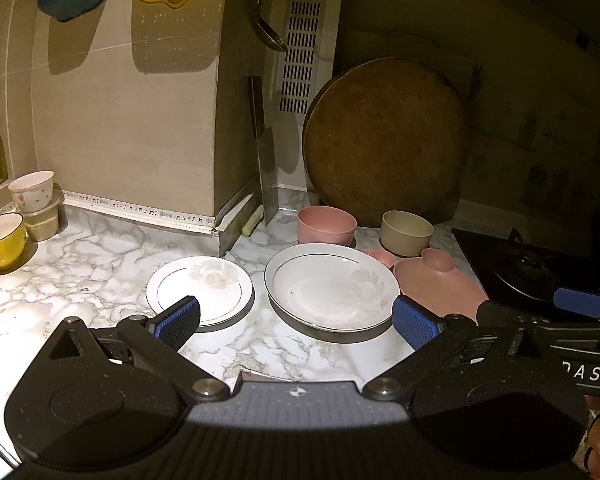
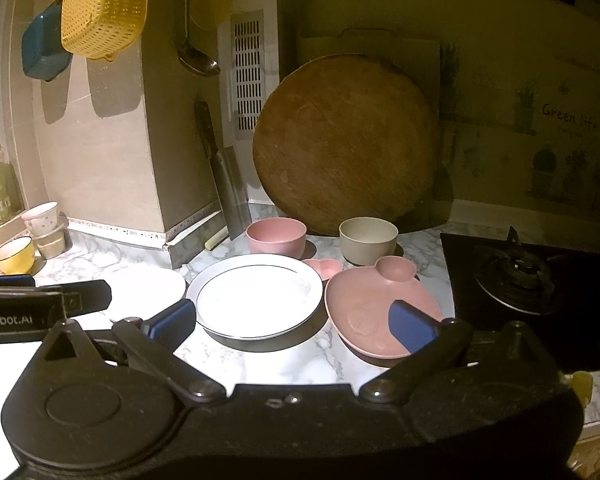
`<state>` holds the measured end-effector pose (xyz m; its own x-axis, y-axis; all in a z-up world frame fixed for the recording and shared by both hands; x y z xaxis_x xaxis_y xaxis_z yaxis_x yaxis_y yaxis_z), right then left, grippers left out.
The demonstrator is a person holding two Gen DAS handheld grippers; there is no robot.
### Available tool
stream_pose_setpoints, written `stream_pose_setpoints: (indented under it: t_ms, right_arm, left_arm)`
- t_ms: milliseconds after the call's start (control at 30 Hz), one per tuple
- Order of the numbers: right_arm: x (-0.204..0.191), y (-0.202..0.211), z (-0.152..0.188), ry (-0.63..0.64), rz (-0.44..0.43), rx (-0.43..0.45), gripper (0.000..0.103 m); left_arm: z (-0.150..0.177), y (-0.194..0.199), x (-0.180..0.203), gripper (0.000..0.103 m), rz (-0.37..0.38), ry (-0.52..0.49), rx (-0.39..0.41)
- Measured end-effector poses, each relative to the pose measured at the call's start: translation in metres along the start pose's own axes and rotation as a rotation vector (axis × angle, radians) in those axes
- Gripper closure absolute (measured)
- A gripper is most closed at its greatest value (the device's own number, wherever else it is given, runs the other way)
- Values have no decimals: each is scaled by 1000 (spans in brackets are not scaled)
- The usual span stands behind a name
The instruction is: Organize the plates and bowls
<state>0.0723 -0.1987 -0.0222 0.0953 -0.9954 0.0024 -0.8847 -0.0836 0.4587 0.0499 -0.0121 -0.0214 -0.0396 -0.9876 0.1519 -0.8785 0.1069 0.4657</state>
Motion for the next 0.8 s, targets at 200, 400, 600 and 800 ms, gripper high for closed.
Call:
stream_pose_setpoints:
  t_ms: [200,400,600,800]
  right_arm:
    - [1,2,-1,-7,6,2,0]
    - [1,4,0,-16,10,0,0]
    - [1,2,-1,-15,3,5,0]
    - [-2,-5,-5,1,-21,18,0]
  left_arm:
    - [2,3,2,0,3,-9,5]
    - [2,4,3,0,9,-17,-2]
    - [-1,2,2,0,-1,-16,-1]
    - [-3,-5,-2,0,-24,-3,4]
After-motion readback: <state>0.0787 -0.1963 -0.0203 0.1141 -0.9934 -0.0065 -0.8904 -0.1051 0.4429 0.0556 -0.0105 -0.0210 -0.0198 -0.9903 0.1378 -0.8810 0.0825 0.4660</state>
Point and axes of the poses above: each gripper's, at about its wrist camera, not at the fingertips, and y roughly against the way its jaws point, x to its right, z to its underside, the point moved 8 cm from there along -y, roughly the way its jaws point, and after that the axes turned 7 degrees about z, right-handed, at the moved point
